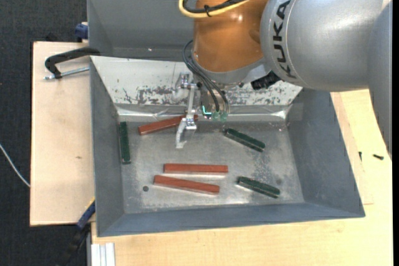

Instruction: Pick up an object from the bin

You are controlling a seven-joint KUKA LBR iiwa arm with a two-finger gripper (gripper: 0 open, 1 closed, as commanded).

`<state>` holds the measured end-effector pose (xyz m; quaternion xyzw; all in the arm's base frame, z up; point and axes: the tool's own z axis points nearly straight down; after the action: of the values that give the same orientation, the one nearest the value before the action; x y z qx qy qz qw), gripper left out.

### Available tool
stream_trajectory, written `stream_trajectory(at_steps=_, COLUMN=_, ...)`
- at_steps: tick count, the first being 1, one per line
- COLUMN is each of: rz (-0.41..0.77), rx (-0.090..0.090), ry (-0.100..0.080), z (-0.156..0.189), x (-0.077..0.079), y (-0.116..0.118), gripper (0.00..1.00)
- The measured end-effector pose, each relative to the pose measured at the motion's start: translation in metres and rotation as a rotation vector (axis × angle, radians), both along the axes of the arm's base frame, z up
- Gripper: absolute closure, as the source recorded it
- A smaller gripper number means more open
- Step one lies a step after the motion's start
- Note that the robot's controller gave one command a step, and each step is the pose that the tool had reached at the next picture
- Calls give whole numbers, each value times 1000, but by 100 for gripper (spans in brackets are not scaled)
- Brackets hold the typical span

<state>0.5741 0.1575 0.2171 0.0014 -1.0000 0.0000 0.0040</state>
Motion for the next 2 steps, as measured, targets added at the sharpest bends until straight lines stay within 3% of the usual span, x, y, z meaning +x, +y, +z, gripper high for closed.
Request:
stream_trajectory(at_steps=1, rz=-2, rx=1, ry=-9, z=5, x=2, y=-1, gripper=0)
stream_trajectory(at_steps=2, rz=32, rx=2, ry=-15, z=-44, x=-4, y=-3, gripper=0)
